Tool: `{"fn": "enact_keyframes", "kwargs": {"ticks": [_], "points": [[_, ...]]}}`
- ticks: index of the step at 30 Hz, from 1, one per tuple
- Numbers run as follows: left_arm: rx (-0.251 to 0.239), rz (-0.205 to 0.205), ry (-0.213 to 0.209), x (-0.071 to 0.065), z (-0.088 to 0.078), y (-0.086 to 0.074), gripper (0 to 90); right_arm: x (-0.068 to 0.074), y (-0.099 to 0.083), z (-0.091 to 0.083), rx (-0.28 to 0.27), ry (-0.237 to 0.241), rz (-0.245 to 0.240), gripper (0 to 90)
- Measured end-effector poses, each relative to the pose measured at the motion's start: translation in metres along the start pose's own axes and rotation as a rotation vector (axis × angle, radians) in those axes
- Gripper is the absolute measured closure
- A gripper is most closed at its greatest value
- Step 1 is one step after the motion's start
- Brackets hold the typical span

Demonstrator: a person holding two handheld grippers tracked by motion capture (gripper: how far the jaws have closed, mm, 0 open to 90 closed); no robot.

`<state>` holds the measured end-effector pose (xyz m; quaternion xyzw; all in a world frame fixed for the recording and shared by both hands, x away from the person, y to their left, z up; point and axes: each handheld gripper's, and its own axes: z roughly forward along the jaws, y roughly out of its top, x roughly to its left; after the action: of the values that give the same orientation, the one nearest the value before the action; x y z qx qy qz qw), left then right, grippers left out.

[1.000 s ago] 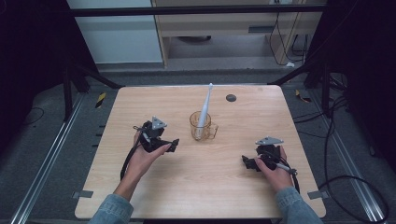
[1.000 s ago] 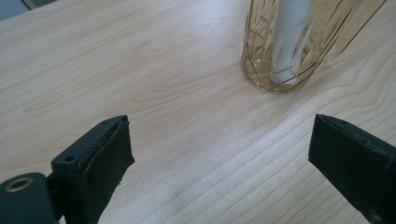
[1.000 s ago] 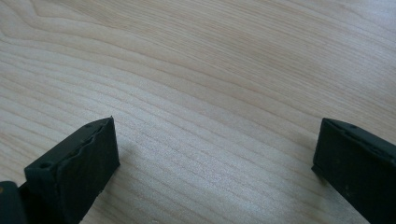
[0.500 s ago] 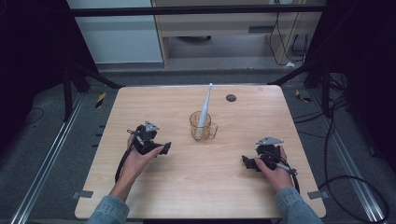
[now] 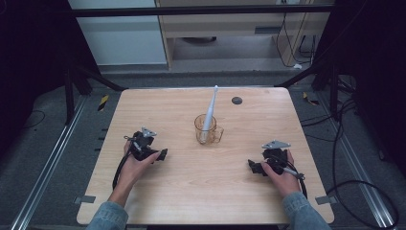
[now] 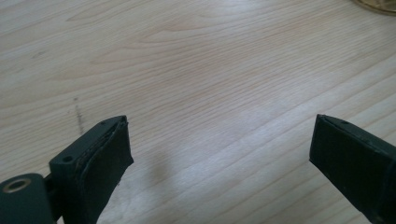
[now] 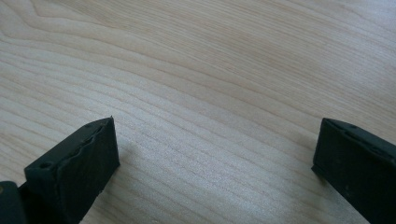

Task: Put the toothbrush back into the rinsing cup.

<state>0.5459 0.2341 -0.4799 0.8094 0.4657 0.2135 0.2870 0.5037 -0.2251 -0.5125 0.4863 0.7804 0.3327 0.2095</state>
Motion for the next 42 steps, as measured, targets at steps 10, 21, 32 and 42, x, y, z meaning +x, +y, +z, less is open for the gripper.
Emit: {"fn": "enact_keyframes", "kwargs": {"ticks": [10, 21, 32, 42], "points": [[-0.004, -0.049, 0.055, 0.024, 0.001, -0.008, 4.7, 0.000, 0.000, 0.000, 0.000, -0.001, -0.001, 0.3], [-0.010, -0.076, 0.067, 0.037, 0.009, -0.012, 5.3, 0.000, 0.000, 0.000, 0.000, -0.001, -0.001, 0.3], [-0.012, -0.104, 0.051, 0.044, 0.019, -0.014, 5.2, 0.000, 0.000, 0.000, 0.000, -0.001, -0.002, 0.3], [-0.063, -0.107, 0.026, 0.049, 0.025, -0.018, 1.0, 0.000, 0.000, 0.000, 0.000, -0.001, -0.002, 0.3]]}}
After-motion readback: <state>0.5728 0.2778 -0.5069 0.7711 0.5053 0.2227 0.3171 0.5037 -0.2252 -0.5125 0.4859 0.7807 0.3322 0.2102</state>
